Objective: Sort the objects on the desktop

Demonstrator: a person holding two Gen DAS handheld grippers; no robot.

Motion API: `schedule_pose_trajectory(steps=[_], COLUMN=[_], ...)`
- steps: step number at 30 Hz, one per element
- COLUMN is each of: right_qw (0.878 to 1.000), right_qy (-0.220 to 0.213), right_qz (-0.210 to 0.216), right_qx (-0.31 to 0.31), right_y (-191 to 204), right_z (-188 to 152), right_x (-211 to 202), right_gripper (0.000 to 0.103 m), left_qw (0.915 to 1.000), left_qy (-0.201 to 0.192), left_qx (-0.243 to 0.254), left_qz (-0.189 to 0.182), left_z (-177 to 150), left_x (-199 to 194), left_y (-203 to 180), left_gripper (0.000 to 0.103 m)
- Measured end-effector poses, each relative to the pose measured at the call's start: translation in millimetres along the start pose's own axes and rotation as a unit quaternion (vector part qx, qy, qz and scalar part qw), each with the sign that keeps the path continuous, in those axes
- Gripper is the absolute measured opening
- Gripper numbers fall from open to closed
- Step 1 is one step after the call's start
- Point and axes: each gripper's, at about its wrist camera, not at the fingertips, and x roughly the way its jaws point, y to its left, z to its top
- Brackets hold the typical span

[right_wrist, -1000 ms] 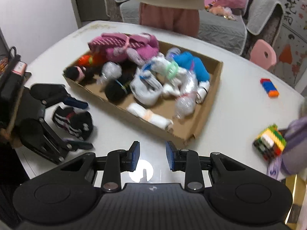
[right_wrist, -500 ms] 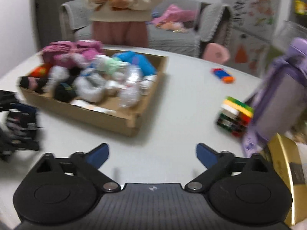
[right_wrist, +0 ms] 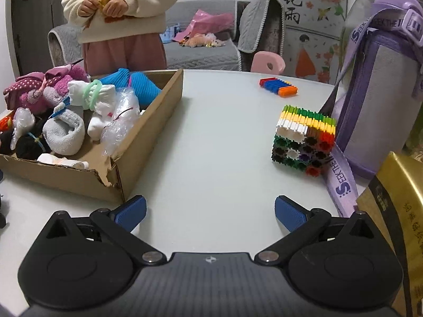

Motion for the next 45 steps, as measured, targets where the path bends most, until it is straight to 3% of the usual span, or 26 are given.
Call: schedule_pose_trajectory(steps=[15, 26, 45], right_qw=[1.0, 1.0, 1.0], right_qy=[0.001, 0.001, 0.001], right_qz=[-0.001, -0.002, -0.002], right_qx=[0.003, 0.003, 0.003], right_y=[1.3, 1.3, 1.0], right_z=[-1.5, -1.3, -0.4], right_x=[0.2, 0.3, 0.1], right_gripper=[0.103, 0.103, 0.103], left_qw=[0.9999, 0.9996, 0.9995], left_qy=[-0.008, -0.015, -0.016], left_qx=[-0.003, -0.018, -0.027], left_qz=[0.005, -0.013, 0.0], left_z=[-2.2, -6.6, -6.0], left_x=[-1.2, -7.3, -7.3], left_y=[0.9, 13.5, 14.6], left_gripper=[0.097, 0.097, 0.097])
